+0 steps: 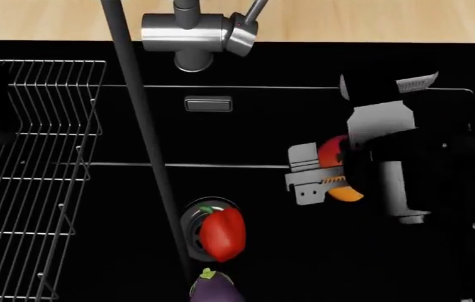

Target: Pick the eggplants and mangos from the sink and place them in one bowl. Place the bell pepper in the other bowl. Then turn off the sink faucet.

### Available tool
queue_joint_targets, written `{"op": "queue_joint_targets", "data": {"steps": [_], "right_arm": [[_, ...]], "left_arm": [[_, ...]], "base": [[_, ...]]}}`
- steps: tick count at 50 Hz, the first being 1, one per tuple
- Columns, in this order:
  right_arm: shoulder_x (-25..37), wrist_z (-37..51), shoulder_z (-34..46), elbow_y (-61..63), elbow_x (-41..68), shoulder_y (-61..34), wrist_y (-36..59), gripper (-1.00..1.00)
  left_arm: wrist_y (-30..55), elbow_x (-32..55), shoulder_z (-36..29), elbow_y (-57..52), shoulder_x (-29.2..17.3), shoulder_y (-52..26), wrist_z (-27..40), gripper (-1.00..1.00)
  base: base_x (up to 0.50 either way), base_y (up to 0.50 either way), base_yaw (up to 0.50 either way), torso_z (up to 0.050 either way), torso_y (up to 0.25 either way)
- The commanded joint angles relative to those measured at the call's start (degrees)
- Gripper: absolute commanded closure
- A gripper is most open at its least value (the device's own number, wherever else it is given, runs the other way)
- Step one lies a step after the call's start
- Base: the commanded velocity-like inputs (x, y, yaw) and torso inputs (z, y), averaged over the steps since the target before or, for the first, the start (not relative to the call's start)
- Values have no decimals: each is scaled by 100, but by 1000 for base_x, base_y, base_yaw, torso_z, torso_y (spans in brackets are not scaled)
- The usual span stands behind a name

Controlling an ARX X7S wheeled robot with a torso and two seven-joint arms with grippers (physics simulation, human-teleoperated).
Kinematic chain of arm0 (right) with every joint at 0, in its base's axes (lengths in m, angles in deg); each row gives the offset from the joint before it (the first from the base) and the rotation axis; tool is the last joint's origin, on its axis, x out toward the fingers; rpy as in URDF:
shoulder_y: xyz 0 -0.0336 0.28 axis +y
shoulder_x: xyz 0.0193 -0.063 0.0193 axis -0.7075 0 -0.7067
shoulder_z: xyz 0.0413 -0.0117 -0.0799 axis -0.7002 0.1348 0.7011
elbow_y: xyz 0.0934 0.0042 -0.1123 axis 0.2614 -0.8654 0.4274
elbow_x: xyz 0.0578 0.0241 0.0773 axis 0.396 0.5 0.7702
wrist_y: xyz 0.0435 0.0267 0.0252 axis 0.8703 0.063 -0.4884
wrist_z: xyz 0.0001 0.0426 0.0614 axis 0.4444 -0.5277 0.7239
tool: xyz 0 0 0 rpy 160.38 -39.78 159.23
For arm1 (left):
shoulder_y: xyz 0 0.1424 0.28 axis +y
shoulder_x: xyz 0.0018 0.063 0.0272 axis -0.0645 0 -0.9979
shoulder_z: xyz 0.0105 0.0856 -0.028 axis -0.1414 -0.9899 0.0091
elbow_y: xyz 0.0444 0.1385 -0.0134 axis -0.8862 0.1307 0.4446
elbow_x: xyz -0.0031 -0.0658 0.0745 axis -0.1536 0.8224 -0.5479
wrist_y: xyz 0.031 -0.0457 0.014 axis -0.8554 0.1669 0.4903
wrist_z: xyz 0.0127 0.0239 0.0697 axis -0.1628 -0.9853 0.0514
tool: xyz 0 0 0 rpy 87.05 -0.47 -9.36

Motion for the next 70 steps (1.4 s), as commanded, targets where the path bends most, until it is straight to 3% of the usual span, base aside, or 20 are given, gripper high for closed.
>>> {"op": "queue_joint_targets", "data": {"steps": [1,4,9,10,12,13,16,20,24,40,44,46,49,58,65,70], "right_arm": [[512,2920,-1687,1391,3280,-366,1438,100],[1125,4090,-1390,1652,4929,-730,1261,100],[1662,4456,-1483,2229,5447,-743,991,100],[1697,4489,-1529,2287,5423,-795,940,100],[1762,4567,-1475,2341,5485,-842,905,100],[1762,4576,-1442,2378,5491,-819,904,100],[1725,4474,-1440,2398,5326,-838,946,100],[1741,4325,-1465,2440,5157,-744,968,100],[1771,4281,-1442,2460,5121,-729,931,100],[1842,4201,-1337,2529,5129,-682,739,100],[1861,4193,-1296,2528,5147,-692,707,100],[1869,4185,-1284,2532,5150,-693,690,100],[1885,4198,-1253,2529,5181,-695,650,100],[1927,4175,-1096,2449,5358,-758,631,100],[1951,4116,-988,2405,5435,-813,654,100],[1974,4104,-900,2357,5550,-844,633,100]], "left_arm": [[277,141,144,-75,-3,-115,-8,-100],[539,186,223,-44,52,-236,39,-100],[1118,411,203,-66,69,-405,287,-100],[1125,1226,127,-55,-174,-413,787,-100],[1123,2944,283,355,-675,-654,2506,-100],[1119,3804,389,925,-763,-842,3365,-100],[862,6382,-3,1071,-1053,-1057,5944,-100],[159,9568,-516,1006,-1255,-1253,7031,-100],[-219,10391,-1123,908,-1249,-1592,7525,-100],[-607,10612,-1879,752,-599,-1787,7676,-100],[-571,10617,-2278,723,-119,-1804,7577,-100],[-198,10156,-2343,622,85,-1843,7336,-100],[-513,10278,-2592,711,301,-1618,7491,-100],[-1178,10125,-2994,1415,623,-1119,7918,-100],[-1113,9828,-3374,2257,847,-999,7596,-100],[-1180,9976,-3634,2611,891,-868,7724,-100]], "base": [[0,0,0,0,0],[0,0,0,0,0],[0,0,0,0,0],[0,0,0,0,0],[0,0,0,0,0],[0,0,0,0,0],[0,0,0,0,0],[0,0,0,0,0],[0,0,0,0,0],[0,0,0,0,0],[0,0,0,0,0],[0,0,0,0,0],[0,0,0,0,0],[0,0,0,0,0],[0,0,0,0,0],[0,0,0,0,0]]}}
